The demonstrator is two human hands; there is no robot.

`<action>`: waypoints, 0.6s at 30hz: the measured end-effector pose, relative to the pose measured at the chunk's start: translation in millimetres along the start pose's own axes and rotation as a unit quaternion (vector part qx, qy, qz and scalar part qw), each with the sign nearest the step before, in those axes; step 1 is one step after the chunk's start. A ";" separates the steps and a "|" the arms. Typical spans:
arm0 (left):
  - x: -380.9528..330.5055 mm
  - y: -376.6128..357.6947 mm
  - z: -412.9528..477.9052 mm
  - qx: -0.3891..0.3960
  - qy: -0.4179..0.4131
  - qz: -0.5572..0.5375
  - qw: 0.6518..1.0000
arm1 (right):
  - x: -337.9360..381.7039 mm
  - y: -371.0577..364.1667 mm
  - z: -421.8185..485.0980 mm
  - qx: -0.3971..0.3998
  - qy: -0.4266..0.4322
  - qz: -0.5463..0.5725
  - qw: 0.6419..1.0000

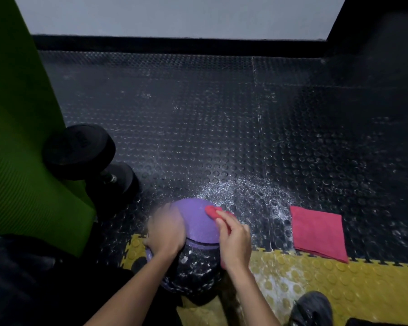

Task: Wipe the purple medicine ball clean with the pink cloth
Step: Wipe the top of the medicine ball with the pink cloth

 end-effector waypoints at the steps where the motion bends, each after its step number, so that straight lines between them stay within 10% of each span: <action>1: -0.9 -0.7 -1.7 0.002 -0.001 0.002 1.000 | -12.5 2.0 7.1 0.005 -0.058 0.027 0.998; 5: -6.4 -4.5 -9.5 0.000 -0.010 0.017 1.000 | -26.9 10.2 18.9 0.025 -0.204 0.059 0.977; 11: 0.0 1.1 -3.9 0.001 -0.004 0.006 1.000 | 20.8 -2.2 -4.9 0.033 0.048 -0.038 0.998; 18: -6.4 -5.0 -11.7 0.000 -0.013 0.027 1.000 | -29.8 9.4 10.6 0.022 -0.196 0.014 0.980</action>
Point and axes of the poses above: each hand's wrist, its own z-axis towards the middle knuckle, its own y-axis out of the back of the hand, x = y × z, the point moved 5 cm from there along z, towards the middle knuckle, and after that the axes turned 13 degrees about y, right-handed, at the moved point
